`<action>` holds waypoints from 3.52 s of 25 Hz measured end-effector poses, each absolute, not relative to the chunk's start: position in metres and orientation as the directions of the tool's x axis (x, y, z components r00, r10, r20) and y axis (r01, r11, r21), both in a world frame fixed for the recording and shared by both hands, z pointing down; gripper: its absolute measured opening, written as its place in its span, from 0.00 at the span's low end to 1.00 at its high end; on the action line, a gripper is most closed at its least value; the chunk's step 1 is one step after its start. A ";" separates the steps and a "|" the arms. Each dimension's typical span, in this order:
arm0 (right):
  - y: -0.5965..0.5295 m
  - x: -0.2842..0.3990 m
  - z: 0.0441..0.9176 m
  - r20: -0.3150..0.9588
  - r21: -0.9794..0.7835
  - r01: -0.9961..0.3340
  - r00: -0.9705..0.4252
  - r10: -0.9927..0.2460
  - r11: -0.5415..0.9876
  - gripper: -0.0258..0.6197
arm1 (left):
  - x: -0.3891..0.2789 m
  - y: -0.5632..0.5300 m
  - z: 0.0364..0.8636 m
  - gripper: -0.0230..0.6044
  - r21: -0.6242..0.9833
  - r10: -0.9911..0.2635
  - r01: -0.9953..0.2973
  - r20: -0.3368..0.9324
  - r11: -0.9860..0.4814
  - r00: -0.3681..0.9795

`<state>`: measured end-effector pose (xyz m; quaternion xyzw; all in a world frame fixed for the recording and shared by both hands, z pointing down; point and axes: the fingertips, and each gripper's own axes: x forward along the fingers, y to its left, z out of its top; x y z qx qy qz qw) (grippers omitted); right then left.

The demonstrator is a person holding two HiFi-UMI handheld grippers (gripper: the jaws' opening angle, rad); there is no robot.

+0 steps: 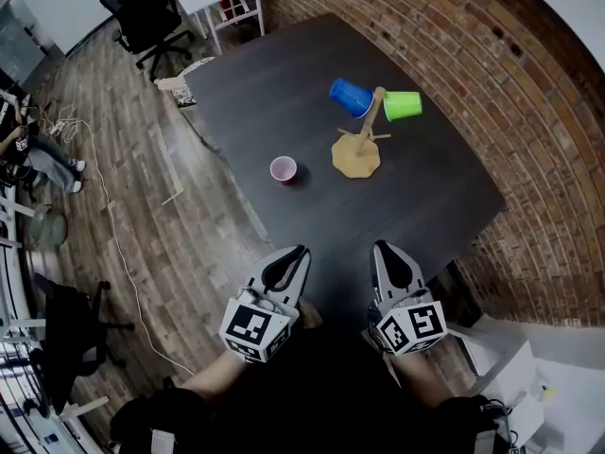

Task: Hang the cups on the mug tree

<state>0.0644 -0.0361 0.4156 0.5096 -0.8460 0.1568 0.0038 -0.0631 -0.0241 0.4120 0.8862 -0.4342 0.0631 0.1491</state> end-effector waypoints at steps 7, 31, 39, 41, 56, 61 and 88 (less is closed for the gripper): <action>-0.035 0.057 0.421 0.185 -0.268 -0.858 -0.493 -0.850 0.439 0.10 | -0.063 -0.029 0.409 0.10 0.194 -0.746 -0.784 0.241 -0.590 0.621; -0.044 0.073 0.439 0.253 -0.261 -0.892 -0.431 -0.866 0.368 0.10 | -0.122 -0.140 0.554 0.40 0.116 -0.709 -0.868 0.529 -0.483 0.466; -0.037 0.079 0.456 0.322 -0.253 -0.919 -0.375 -0.869 0.303 0.10 | -0.153 -0.215 0.643 0.44 0.133 -0.703 -0.924 0.613 -0.357 0.360; -0.038 0.079 0.461 0.336 -0.250 -0.921 -0.372 -0.865 0.298 0.10 | -0.153 -0.227 0.654 0.44 0.102 -0.713 -0.928 0.612 -0.359 0.343; -0.055 0.081 0.470 0.378 -0.250 -0.935 -0.335 -0.863 0.253 0.10 | -0.137 -0.274 0.707 0.48 0.080 -0.660 -0.927 0.680 -0.366 0.319; -0.057 0.086 0.474 0.374 -0.248 -0.936 -0.332 -0.866 0.252 0.10 | -0.136 -0.281 0.717 0.48 0.082 -0.665 -0.942 0.689 -0.325 0.290; -0.040 0.099 0.486 0.386 -0.300 -0.927 -0.332 -0.861 0.224 0.10 | -0.152 -0.305 0.659 0.43 -0.437 -0.672 -0.708 0.737 -0.555 0.072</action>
